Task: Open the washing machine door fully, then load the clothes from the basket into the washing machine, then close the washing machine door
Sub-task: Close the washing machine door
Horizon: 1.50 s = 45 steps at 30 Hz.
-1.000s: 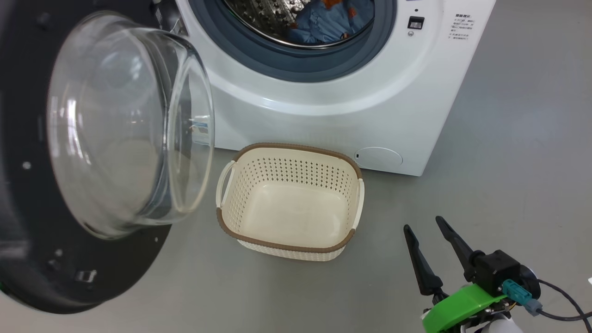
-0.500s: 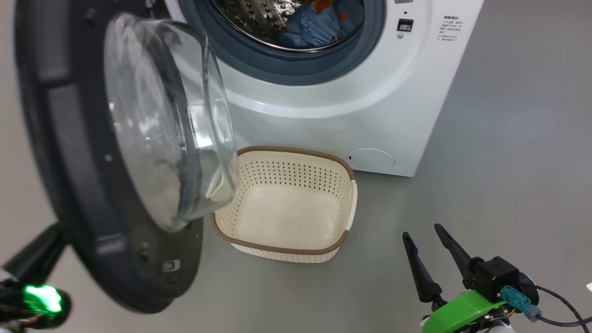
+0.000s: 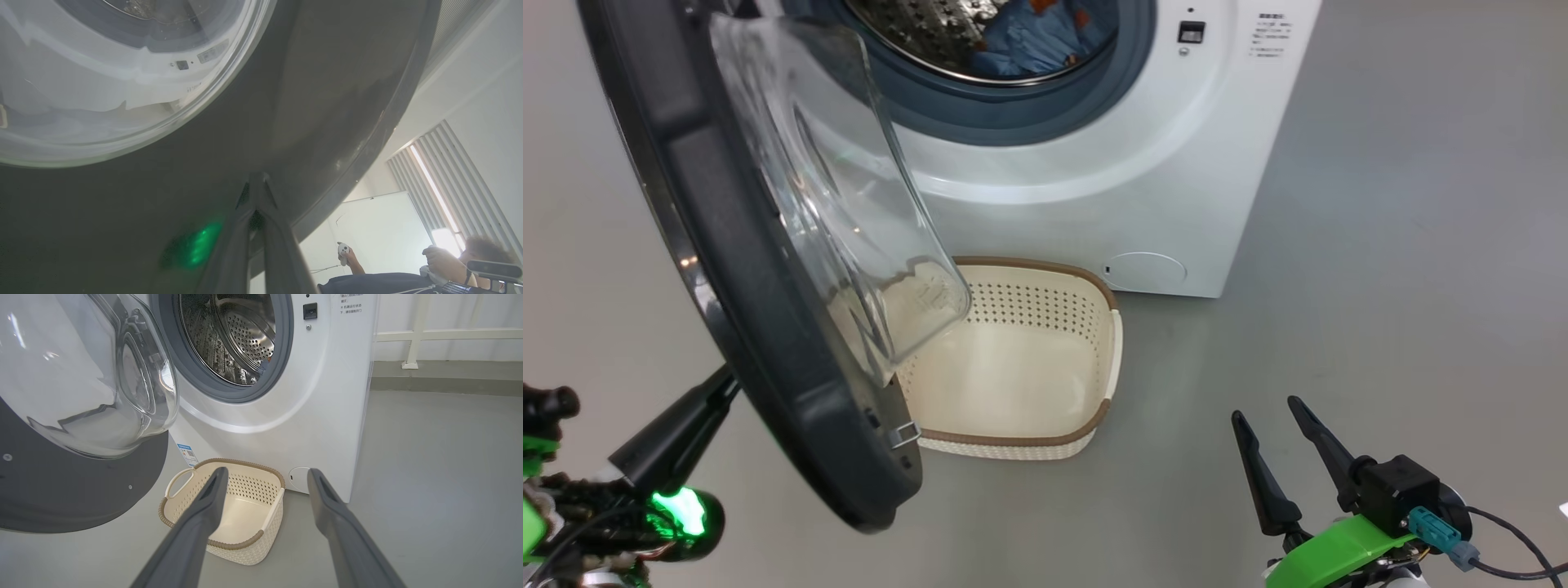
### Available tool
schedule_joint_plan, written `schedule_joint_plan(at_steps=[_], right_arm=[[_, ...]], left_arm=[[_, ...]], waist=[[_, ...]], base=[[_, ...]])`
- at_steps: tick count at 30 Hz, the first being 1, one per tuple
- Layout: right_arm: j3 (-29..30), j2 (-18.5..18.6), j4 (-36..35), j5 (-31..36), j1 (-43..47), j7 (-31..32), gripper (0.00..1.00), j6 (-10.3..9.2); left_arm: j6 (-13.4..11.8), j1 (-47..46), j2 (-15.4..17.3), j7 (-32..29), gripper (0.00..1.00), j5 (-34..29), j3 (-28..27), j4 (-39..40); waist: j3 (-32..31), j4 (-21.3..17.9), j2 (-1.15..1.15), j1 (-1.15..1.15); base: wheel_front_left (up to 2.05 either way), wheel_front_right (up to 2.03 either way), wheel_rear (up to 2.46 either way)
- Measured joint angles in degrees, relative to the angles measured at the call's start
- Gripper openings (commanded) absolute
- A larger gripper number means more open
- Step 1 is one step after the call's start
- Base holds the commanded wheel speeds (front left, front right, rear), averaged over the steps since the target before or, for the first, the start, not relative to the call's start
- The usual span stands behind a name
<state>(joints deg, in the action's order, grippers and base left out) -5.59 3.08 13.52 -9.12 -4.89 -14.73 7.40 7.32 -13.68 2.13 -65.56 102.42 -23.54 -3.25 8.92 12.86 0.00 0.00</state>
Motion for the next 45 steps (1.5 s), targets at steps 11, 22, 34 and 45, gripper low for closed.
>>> schedule_joint_plan(at_steps=[11, 22, 34, 45], right_arm=[[-0.3, 0.0, -1.0, -0.7, 0.0, 0.0, 1.0, 0.0], [-0.7, 0.0, -2.2, -1.7, 0.0, 0.0, 1.0, 0.0], [-1.0, 0.0, -3.5, -2.2, 0.0, 0.0, 1.0, 0.0], [-1.0, -0.1, -4.3, -3.6, 0.0, 0.0, 1.0, 0.0]], left_arm=[[0.0, -0.2, -0.1, 6.6, 0.0, 3.7, 6.4, 1.8], [0.0, -1.0, -0.2, 10.7, 0.0, 0.4, 8.4, 2.6], [0.0, -5.0, -0.3, 14.9, 0.0, -2.2, 9.8, 1.0], [0.0, -10.2, -0.4, 18.4, 0.0, -5.7, 8.4, -2.2]], waist=[[1.1, -4.5, 0.0, 0.0], [2.4, -9.6, 0.0, 0.0], [3.9, -14.5, 0.0, 0.0], [5.9, -17.7, 0.0, 0.0]], base=[[0.0, 0.0, 0.0], [0.0, 0.0, 0.0], [0.0, 0.0, 0.0], [0.0, 0.0, 0.0]])
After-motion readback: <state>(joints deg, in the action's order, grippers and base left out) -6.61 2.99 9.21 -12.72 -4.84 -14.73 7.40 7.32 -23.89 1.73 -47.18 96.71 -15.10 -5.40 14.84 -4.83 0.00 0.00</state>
